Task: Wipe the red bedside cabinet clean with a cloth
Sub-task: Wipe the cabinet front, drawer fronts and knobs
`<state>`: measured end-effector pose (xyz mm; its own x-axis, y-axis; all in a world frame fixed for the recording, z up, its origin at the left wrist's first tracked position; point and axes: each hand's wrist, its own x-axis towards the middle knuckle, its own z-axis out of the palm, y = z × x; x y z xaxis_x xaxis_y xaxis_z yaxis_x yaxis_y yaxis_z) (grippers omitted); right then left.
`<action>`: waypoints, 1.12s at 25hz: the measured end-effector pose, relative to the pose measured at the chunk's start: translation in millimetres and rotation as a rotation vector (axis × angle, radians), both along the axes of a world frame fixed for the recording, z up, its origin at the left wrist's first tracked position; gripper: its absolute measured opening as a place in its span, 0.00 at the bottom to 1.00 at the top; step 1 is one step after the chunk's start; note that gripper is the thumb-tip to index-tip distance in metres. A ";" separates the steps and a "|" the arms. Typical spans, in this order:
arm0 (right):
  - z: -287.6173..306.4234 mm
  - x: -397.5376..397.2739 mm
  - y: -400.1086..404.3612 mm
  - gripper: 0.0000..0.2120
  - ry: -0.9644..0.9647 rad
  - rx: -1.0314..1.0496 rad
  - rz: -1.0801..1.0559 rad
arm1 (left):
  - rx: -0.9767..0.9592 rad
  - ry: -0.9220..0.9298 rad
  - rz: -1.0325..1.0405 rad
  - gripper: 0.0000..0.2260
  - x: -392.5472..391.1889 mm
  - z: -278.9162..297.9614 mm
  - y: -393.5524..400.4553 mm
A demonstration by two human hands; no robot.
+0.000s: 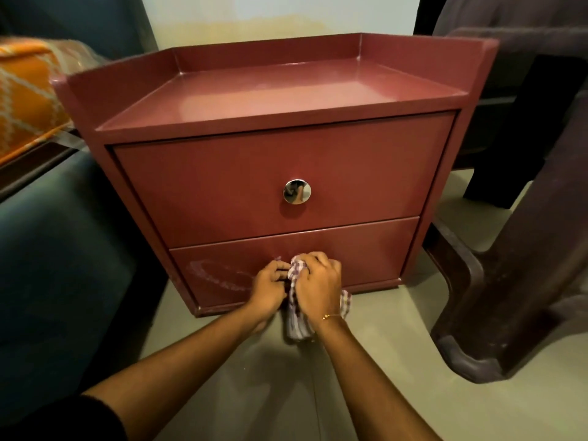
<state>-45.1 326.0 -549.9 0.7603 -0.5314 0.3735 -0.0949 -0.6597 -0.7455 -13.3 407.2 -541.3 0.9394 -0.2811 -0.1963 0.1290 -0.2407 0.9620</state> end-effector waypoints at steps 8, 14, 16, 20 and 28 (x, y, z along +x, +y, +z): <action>-23.3 4.1 8.0 0.18 -0.084 1.174 -0.148 | 0.240 -0.172 -0.122 0.16 -2.5 0.1 14.9; -23.6 4.9 23.4 0.15 -0.058 2.012 0.179 | 0.849 -0.935 -0.137 0.18 -6.0 16.9 43.8; -20.1 6.9 35.1 0.16 -0.008 2.069 0.267 | 1.009 -1.319 -0.269 0.23 4.2 13.1 56.7; -12.6 7.3 56.0 0.14 -0.115 1.821 0.312 | 1.110 -1.605 -0.514 0.21 20.6 6.4 85.4; -12.3 4.1 26.1 0.08 -0.224 1.698 -0.153 | 0.937 -1.979 -0.434 0.17 35.3 25.8 75.4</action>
